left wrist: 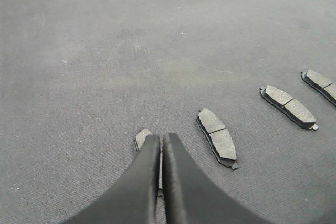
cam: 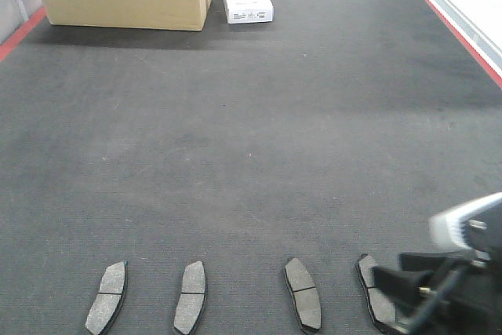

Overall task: Move and align brake pads A on conveyor
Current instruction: 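Open the right gripper, release the pad and lift away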

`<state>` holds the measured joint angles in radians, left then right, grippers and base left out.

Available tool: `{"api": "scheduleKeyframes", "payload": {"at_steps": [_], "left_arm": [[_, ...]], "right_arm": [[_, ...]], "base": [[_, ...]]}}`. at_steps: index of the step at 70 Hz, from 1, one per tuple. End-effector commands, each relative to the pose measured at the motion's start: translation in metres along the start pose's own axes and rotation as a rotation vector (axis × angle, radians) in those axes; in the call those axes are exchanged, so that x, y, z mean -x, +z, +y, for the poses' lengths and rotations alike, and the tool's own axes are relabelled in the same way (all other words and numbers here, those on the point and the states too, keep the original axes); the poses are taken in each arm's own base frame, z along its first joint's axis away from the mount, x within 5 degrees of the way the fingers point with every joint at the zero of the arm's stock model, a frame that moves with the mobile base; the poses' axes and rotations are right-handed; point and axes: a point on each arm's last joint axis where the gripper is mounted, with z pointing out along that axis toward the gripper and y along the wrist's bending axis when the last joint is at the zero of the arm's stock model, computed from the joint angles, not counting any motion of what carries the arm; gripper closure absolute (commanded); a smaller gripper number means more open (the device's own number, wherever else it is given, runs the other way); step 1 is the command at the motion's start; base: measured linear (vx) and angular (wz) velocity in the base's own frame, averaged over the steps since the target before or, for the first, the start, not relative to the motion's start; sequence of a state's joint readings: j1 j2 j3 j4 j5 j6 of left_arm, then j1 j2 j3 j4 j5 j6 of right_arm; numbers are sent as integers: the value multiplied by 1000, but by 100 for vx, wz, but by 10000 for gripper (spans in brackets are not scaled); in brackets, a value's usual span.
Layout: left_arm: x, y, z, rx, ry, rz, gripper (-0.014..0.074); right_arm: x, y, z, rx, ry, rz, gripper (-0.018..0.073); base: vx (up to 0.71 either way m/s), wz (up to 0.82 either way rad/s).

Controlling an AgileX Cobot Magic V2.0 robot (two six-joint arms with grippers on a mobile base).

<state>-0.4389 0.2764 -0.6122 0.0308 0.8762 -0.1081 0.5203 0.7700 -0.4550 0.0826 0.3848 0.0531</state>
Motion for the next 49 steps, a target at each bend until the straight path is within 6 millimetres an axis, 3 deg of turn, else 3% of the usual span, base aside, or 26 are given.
{"api": "scheduleKeyframes", "payload": {"at_steps": [1,9,22,49], "left_arm": [[12,-4,-1,-14,-7,-81,603],[12,-4,-1,-14,-7,-81,603],[12,-4,-1,-14,-7,-81,603],[12,-4,-1,-14,-7,-81,603]], "right_arm": [[12,-21,0,-8,-32,-126,318],[7,-43,-1,-20,-72,-165,403],[-10,-61,-4,-28,-93,-227,573],[-15,-76,-4,-20,-97,-334,567]], "base": [[0,0],[0,0],[0,0],[0,0]]}}
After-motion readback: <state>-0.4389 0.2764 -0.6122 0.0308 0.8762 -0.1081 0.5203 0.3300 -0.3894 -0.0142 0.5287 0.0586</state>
